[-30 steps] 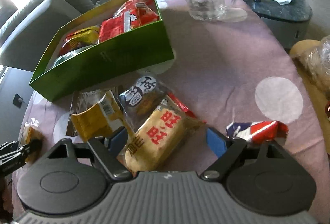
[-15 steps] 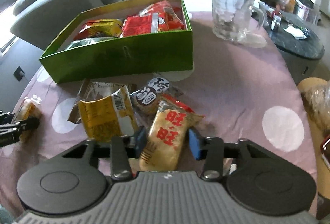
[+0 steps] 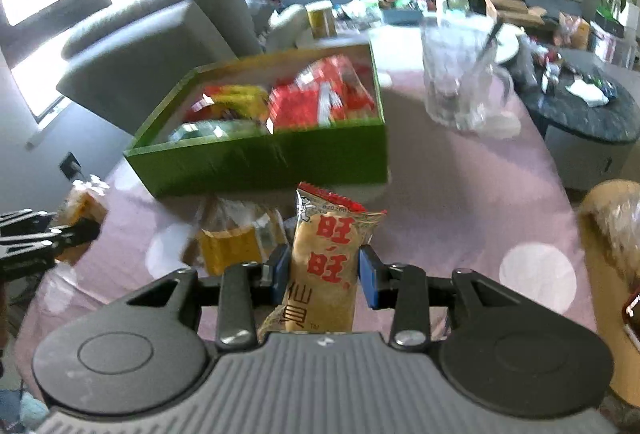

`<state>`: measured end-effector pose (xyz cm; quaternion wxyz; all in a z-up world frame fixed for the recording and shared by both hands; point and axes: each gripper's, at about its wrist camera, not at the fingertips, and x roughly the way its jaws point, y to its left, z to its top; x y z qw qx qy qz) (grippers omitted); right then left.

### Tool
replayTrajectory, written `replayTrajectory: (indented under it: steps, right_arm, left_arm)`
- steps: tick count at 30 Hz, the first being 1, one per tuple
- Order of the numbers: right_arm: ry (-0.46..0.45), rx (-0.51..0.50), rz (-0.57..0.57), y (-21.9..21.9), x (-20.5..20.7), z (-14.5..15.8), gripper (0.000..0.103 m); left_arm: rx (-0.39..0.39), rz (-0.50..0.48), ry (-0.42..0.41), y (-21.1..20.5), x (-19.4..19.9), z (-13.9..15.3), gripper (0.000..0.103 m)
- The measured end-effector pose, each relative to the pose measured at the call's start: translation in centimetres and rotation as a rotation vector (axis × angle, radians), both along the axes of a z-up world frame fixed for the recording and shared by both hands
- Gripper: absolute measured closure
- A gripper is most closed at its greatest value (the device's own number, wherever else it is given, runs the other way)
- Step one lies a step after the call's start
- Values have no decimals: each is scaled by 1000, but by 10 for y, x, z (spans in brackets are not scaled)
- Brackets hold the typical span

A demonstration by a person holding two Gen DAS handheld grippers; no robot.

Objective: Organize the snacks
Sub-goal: 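Carry both packets over the green box with the left and right grippers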

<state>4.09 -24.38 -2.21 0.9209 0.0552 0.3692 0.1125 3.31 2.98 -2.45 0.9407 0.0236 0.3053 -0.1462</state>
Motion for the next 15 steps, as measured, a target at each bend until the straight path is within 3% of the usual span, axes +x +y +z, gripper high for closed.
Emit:
replayTrajectory:
  steps: [9, 15]
  right_arm:
    - [-161, 24, 82, 27, 36, 37, 64]
    - [-193, 59, 126, 44, 74, 48, 64]
  left_arm:
    - [-24, -41, -78, -30, 41, 28, 63]
    - [-40, -47, -84, -42, 80, 37, 63]
